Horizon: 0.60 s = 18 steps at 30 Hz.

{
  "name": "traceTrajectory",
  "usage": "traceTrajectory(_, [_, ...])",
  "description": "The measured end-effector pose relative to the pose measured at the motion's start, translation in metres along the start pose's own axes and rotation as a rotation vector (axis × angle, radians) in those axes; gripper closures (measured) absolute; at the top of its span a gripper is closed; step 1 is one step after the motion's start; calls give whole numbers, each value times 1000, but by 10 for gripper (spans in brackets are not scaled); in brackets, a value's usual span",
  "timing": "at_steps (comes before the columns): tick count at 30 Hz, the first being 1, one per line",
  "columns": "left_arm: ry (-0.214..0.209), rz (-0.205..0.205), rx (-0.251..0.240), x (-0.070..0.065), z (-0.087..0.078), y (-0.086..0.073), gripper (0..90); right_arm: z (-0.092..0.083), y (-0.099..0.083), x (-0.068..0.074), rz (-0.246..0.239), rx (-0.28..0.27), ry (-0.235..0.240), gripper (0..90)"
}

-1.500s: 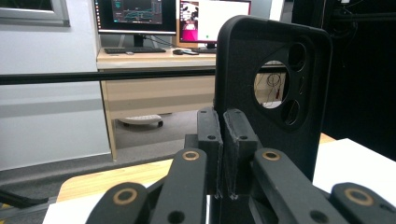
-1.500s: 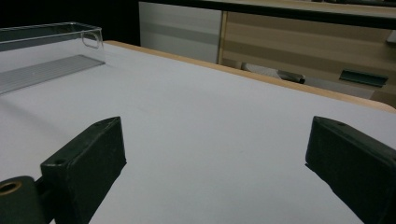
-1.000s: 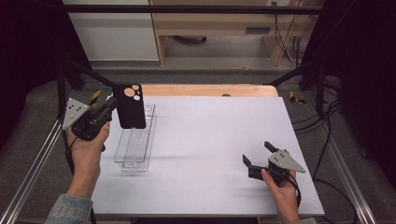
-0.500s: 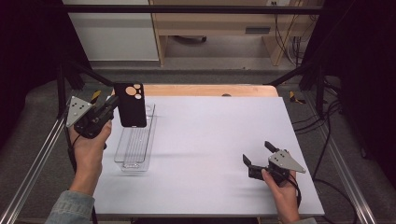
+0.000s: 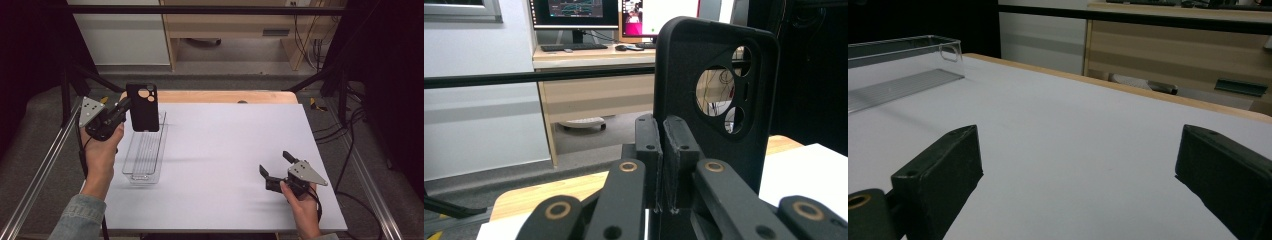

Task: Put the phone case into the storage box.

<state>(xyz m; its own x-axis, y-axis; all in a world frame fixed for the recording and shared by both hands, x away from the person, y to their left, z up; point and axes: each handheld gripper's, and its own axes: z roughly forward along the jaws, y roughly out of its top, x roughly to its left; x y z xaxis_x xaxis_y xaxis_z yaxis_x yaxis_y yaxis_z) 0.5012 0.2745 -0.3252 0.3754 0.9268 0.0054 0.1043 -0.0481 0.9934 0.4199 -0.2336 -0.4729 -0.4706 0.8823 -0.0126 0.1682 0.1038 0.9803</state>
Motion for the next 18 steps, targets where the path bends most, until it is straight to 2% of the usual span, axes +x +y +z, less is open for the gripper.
traceTrajectory(5, [4, 6, 4, 0, 6, 0, 858, 0, 0, 0, 2, -2, 2, 50])
traceTrajectory(9, [-5, -37, -6, 4, 12, 0, 858, 1, 0, 0, -1, -6, 7, 50])
traceTrajectory(18, [24, -22, 0, 14, 35, 6, 858, 0, 0, 0, -3, -9, 12, 50])
